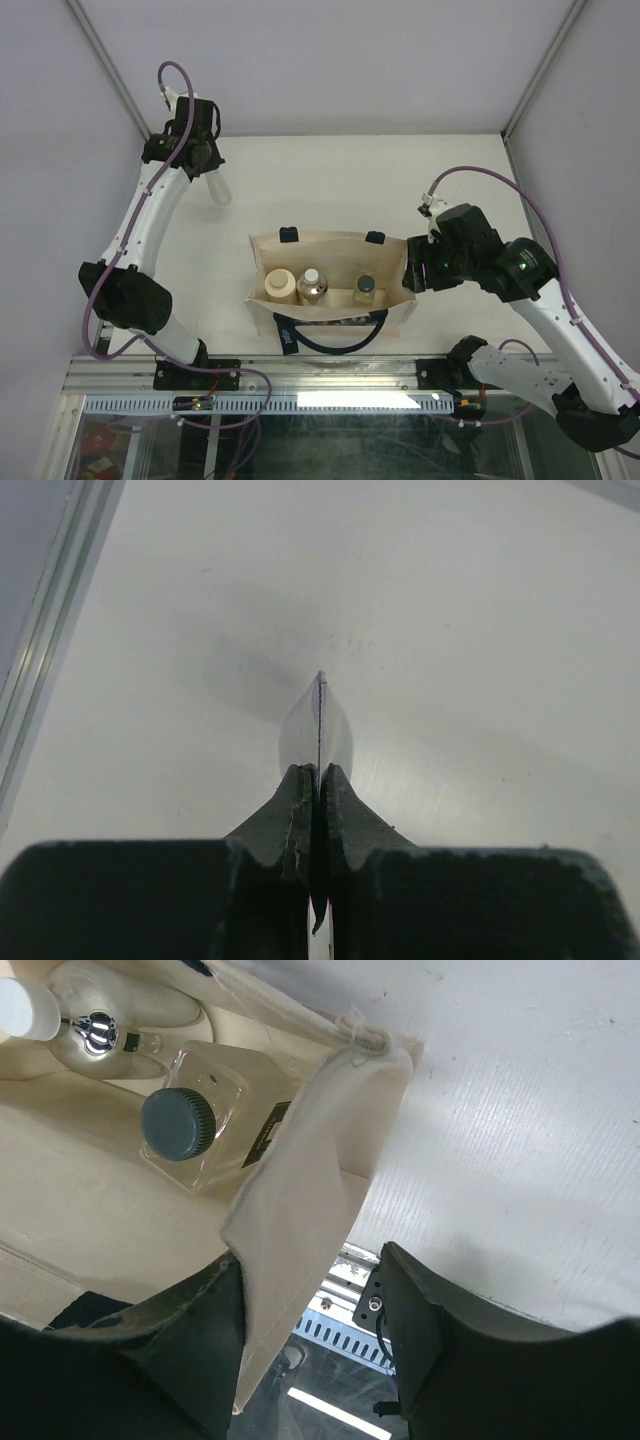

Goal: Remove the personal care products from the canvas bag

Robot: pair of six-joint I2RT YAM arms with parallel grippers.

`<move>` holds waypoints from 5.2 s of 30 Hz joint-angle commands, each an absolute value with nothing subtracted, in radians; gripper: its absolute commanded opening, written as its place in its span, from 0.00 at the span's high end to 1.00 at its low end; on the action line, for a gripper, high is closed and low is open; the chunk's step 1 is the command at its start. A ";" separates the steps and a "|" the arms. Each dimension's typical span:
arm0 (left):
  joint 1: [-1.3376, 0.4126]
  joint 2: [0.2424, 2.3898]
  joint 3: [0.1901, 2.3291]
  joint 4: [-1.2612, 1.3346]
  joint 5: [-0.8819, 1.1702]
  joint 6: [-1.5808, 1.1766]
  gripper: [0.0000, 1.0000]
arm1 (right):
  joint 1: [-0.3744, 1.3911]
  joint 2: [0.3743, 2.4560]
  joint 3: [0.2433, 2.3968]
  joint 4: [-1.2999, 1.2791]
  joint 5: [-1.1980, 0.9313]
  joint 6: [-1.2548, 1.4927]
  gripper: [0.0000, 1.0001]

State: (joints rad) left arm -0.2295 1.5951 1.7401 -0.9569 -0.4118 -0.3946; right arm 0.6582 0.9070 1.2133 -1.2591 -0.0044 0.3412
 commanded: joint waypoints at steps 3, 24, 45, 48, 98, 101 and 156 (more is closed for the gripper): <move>-0.161 1.651 1.736 -0.757 -0.375 -0.207 1.00 | 0.661 0.911 1.264 -1.264 0.025 0.317 0.44; -0.055 1.777 1.653 -0.630 -0.072 0.072 0.97 | 0.661 0.942 1.277 -1.285 0.033 0.328 0.43; -0.100 1.461 1.539 -0.697 -0.216 -0.251 0.24 | 0.662 0.938 1.271 -1.283 0.025 0.379 0.43; -0.135 1.366 1.533 -0.727 -0.191 -0.256 0.23 | 0.662 0.918 1.257 -1.278 0.023 0.394 0.43; -1.405 1.594 1.452 -0.791 -0.652 -0.679 0.01 | 0.661 0.746 0.990 -1.313 -0.049 0.569 0.54; -1.405 1.659 1.499 -0.820 -0.690 -0.693 0.04 | 0.662 0.747 1.000 -1.312 -0.040 0.567 0.54; -1.364 1.530 1.923 -1.022 -0.497 -0.667 1.00 | 0.663 0.800 1.061 -1.255 0.007 0.484 0.53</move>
State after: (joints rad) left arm -1.3853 1.7199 1.8832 -1.1423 -0.5327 -0.6426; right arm 0.6590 0.7837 1.0306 -1.2766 -0.0296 0.5274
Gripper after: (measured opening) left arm 0.489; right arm 0.471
